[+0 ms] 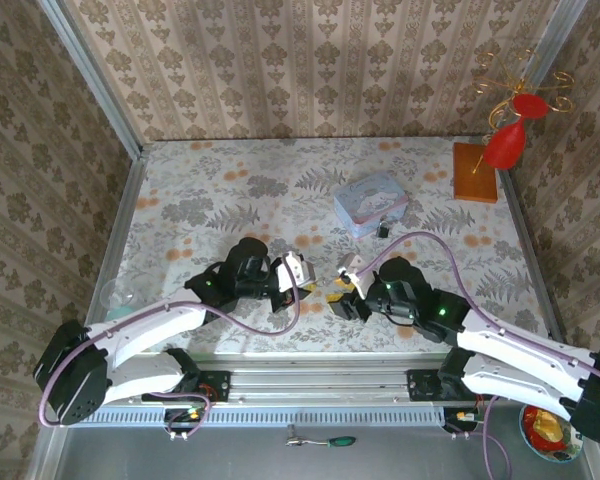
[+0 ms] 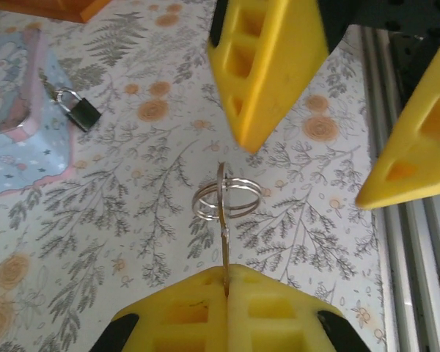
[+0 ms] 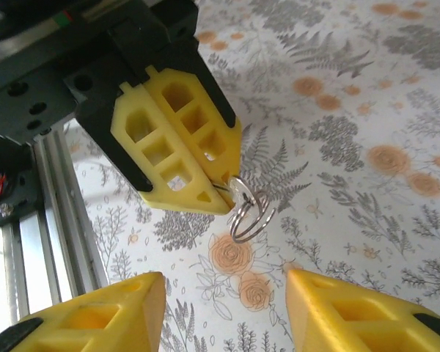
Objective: Unlock the padlock with the key
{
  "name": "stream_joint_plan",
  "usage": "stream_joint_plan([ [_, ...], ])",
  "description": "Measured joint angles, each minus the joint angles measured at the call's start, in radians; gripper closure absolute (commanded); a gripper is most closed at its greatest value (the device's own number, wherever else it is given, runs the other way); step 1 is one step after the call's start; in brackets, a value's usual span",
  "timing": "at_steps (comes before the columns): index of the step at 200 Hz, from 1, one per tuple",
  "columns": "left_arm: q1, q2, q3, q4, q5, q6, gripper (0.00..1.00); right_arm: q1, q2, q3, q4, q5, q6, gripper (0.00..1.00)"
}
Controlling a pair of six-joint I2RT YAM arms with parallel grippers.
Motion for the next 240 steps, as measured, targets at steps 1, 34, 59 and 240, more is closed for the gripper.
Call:
stream_joint_plan([
  [1,0.0,0.001,0.0,0.0,0.002,0.002,1.0,0.0,0.003,0.0,0.0,-0.002,-0.002,0.55],
  [34,-0.005,0.003,0.0,-0.017,0.029,0.022,1.0,0.0,0.04,0.021,-0.001,-0.023,-0.018,0.57],
  [59,-0.006,0.003,0.0,-0.03,0.038,0.033,1.0,0.0,0.043,0.023,0.0,-0.024,-0.018,0.57],
  [240,-0.031,0.029,0.01,-0.066,0.067,0.058,1.0,0.0,0.061,0.027,-0.026,-0.051,-0.022,1.0],
])
